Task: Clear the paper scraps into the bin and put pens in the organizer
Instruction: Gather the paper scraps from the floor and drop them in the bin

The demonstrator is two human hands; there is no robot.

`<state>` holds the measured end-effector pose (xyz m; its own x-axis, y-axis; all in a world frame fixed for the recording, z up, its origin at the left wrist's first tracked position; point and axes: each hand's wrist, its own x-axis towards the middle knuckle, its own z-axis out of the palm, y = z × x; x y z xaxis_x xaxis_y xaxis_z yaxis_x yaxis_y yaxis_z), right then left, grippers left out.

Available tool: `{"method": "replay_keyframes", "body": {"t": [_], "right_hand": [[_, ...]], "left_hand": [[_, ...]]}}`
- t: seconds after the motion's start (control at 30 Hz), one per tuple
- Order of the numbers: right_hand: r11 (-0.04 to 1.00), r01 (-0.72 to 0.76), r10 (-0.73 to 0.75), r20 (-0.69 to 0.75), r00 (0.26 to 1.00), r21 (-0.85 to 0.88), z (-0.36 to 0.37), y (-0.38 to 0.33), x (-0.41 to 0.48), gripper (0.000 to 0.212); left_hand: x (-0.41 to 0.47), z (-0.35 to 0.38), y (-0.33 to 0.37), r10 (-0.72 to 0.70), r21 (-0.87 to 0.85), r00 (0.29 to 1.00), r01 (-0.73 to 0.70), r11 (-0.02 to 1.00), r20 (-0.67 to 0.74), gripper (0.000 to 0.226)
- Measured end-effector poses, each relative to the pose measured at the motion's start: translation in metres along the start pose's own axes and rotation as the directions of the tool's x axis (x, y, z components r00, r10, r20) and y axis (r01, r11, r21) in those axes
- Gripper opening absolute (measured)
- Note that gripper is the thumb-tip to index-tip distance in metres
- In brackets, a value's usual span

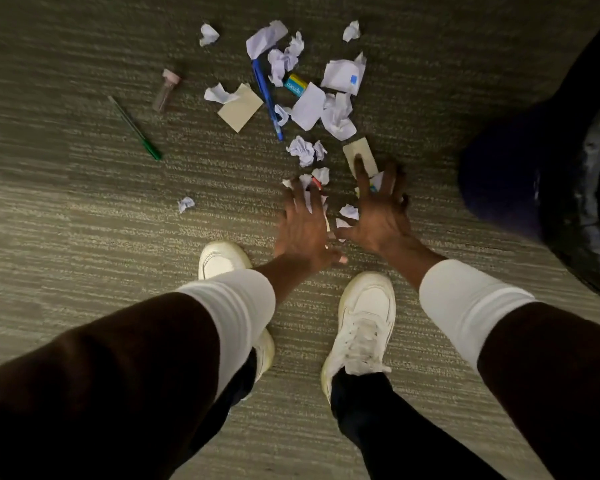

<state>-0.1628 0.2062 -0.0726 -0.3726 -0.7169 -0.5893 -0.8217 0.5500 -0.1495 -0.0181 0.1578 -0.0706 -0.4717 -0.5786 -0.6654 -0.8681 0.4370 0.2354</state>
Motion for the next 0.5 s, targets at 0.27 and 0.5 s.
{"method": "replay_keyframes", "body": {"t": [0.27,0.5], "right_hand": [[0.971,0.101,-0.086,0.076,0.993,-0.217,-0.012,-0.01,0.014,0.128],[0.977,0.132,-0.121,0.077,0.99,-0.168,-0.011,-0.004,0.013,0.087]], "left_hand": [[-0.011,0.01,-0.013,0.151,0.324,0.987,-0.16,0.932,0.054,0.104],[-0.006,0.004,-0.023,0.237,0.266,0.971,-0.223,0.938,-0.021,0.089]]}}
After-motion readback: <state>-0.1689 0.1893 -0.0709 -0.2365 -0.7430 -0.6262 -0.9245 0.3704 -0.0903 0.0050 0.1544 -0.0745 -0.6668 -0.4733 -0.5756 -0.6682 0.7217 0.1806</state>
